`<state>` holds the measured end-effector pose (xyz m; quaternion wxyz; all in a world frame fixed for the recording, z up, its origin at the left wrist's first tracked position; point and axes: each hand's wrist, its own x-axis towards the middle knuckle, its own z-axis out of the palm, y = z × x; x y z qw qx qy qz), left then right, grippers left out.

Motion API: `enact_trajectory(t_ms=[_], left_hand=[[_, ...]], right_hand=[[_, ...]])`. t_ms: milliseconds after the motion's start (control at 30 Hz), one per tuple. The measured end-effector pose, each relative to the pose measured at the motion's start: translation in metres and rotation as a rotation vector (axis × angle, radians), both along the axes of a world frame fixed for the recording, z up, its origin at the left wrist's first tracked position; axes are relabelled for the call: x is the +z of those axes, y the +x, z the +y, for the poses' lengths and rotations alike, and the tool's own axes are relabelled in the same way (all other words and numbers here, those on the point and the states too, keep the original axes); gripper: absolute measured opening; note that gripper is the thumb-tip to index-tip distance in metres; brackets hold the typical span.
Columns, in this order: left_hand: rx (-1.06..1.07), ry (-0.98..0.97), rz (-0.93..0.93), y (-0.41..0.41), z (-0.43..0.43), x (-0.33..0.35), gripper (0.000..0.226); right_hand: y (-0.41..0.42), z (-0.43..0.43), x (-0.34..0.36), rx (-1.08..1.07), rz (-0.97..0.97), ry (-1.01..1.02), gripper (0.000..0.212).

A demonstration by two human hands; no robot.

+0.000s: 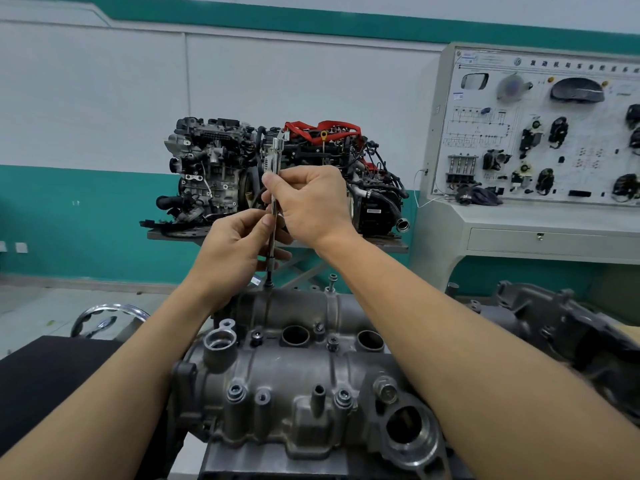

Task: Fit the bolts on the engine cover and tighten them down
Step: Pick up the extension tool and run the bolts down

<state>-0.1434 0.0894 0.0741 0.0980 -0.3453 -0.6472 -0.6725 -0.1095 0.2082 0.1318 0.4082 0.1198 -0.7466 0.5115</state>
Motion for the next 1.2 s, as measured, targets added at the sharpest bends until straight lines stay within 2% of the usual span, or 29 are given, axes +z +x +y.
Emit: enact_trajectory(t_ms=[200,300,433,533,700,900,1067,1200], left_hand=[[0.06,-0.075,0.01,0.004,0.003,0.003,0.02],[0.114,-0.169,0.024,0.003,0.004,0.002,0.01],[0.155,-0.324,0.036,-0.002,-0.008,0.002,0.015],[0.099,-0.437,0.056,-0.004,-0.026,-0.001,0.007],[0.086,-0.448,0.067,-0.001,-0.027,0.0,0.009],[0.093,-0.398,0.069,0.002,-0.026,-0.003,0.007],[0.098,-0.445,0.082,0.001,-0.027,0.0,0.007],[0.108,-0.487,0.113,0.002,-0.028,0.003,0.008]], right_hand=[[-0.001,-0.006,-0.002,-0.156,0.094,0.008,0.03],[-0.001,-0.007,-0.003,-0.179,0.108,-0.01,0.03],[-0.003,-0.003,-0.003,-0.117,0.062,-0.028,0.026],[-0.003,0.002,0.001,-0.021,0.015,0.012,0.027],[-0.001,0.015,0.002,0.068,-0.065,0.189,0.04],[0.003,0.018,0.004,0.308,-0.205,0.165,0.023],[0.001,0.006,-0.001,0.197,-0.082,0.075,0.024],[0.0,-0.003,-0.004,0.143,-0.059,0.026,0.024]])
